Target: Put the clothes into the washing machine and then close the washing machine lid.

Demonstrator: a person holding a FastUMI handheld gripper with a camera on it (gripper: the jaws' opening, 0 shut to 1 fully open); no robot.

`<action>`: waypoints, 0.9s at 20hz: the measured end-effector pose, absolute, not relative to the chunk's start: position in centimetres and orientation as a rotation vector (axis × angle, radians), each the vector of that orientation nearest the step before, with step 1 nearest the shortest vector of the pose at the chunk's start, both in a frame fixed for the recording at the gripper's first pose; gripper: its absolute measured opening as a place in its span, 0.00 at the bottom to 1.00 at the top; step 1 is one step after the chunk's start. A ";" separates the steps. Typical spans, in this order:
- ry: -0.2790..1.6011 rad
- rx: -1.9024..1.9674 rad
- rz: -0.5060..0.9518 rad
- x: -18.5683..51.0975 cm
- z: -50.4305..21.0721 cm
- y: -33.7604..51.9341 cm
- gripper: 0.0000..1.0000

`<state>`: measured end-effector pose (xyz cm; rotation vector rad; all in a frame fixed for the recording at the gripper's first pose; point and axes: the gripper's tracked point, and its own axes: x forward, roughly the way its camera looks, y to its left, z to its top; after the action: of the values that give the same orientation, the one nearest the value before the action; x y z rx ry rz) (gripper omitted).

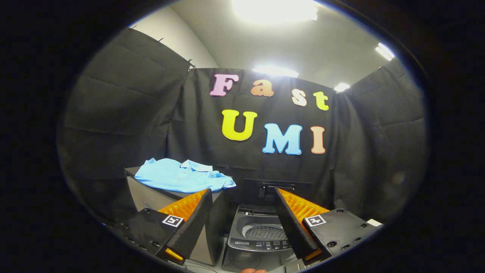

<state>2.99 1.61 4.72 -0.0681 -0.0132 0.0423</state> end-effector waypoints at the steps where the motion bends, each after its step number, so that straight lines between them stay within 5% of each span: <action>1: -0.012 -0.080 0.057 3.3 5.3 1.8 1.00; 18: -0.018 -0.044 0.160 7.6 18.7 4.3 1.00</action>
<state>7.57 4.34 18.73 -0.0440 -0.0180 0.1604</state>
